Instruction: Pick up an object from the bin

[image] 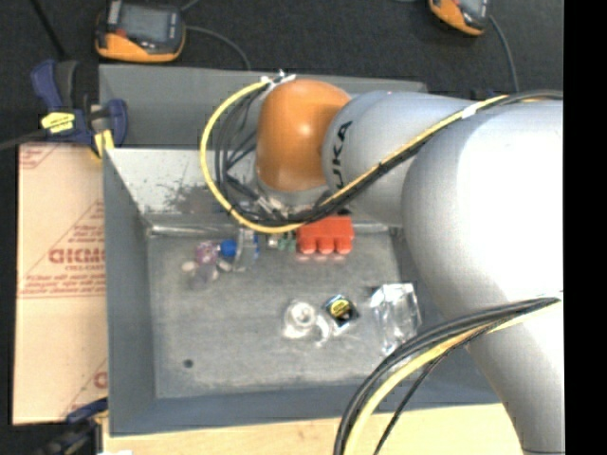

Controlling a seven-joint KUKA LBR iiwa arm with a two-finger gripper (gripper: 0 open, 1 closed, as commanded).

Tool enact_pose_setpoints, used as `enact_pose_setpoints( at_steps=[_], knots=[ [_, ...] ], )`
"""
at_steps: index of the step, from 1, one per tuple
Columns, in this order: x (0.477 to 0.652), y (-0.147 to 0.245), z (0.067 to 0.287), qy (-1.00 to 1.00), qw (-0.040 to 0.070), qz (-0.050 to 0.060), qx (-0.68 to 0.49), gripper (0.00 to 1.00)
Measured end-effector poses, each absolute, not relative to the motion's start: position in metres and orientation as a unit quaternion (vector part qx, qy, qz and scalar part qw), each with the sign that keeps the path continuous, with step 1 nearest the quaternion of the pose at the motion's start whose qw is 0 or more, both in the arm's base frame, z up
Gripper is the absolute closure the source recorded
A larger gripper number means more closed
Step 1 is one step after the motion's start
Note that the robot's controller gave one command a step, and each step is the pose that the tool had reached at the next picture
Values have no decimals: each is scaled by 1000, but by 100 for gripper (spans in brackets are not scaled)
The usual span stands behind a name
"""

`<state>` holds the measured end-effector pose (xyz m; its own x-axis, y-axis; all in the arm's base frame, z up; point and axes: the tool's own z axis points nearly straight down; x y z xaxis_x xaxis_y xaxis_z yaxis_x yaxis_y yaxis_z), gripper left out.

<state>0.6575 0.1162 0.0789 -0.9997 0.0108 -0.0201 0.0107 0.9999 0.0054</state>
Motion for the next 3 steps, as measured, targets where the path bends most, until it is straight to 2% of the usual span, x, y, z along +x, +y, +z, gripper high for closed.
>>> enact_pose_setpoints(
  at_steps=[1,2,3],
  knots=[
    [654,116,74,1000,5,2,6,0],
    [653,115,71,1000,2,1,6,100],
    [641,93,229,1000,7,0,-3,100]
  ],
)
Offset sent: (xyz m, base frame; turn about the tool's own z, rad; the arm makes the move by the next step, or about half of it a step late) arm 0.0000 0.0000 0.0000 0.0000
